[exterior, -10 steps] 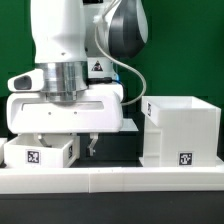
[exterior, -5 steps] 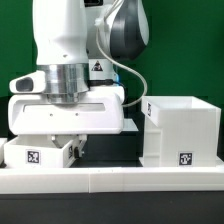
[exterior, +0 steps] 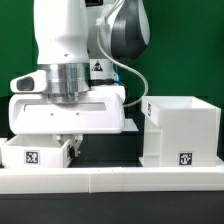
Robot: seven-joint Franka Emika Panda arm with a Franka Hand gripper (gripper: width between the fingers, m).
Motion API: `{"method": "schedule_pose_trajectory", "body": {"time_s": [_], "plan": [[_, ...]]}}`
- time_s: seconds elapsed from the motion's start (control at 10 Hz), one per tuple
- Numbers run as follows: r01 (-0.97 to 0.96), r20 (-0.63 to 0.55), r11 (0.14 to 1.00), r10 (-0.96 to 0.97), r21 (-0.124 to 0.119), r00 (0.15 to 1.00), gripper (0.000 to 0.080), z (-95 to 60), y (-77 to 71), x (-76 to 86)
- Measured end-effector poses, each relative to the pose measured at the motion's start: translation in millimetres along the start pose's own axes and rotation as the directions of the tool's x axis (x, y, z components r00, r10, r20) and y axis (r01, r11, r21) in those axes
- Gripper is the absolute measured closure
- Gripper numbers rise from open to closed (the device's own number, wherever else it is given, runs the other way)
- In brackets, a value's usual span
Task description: Assemble drawer
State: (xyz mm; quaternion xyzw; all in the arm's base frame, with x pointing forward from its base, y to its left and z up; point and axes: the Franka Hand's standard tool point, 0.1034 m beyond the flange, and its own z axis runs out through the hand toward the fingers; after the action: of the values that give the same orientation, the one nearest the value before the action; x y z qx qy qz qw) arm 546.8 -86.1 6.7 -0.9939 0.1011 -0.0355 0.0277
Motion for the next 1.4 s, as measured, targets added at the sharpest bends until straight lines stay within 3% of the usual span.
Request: {"method": "schedule_pose_trajectory", "body": {"time_s": [0.4,0.6,0.9,1.1,1.2,1.4], "plan": [[0.187,0.008,0.982,-0.187,0.002,0.982,0.0758,-14.1,-2.0,-13.4],[0.321,0.041,0.947,-0.322,0.027,0.946,0.0758,-13.3,-1.9,-18.4],[0.346,0.045,0.938,-0.347,0.03,0.937,0.0758,-12.4,-2.2,-19.1],[0.471,0.046,0.882,-0.472,0.03,0.88,0.0758,-12.4,-2.0,-19.4],[0.588,0.054,0.809,-0.588,0.02,0.807,0.0758,-11.9,-7.4,-21.7],[0.71,0.063,0.704,-0.71,0.035,0.701,0.0758,-8.9,-10.5,-28.2]]}}
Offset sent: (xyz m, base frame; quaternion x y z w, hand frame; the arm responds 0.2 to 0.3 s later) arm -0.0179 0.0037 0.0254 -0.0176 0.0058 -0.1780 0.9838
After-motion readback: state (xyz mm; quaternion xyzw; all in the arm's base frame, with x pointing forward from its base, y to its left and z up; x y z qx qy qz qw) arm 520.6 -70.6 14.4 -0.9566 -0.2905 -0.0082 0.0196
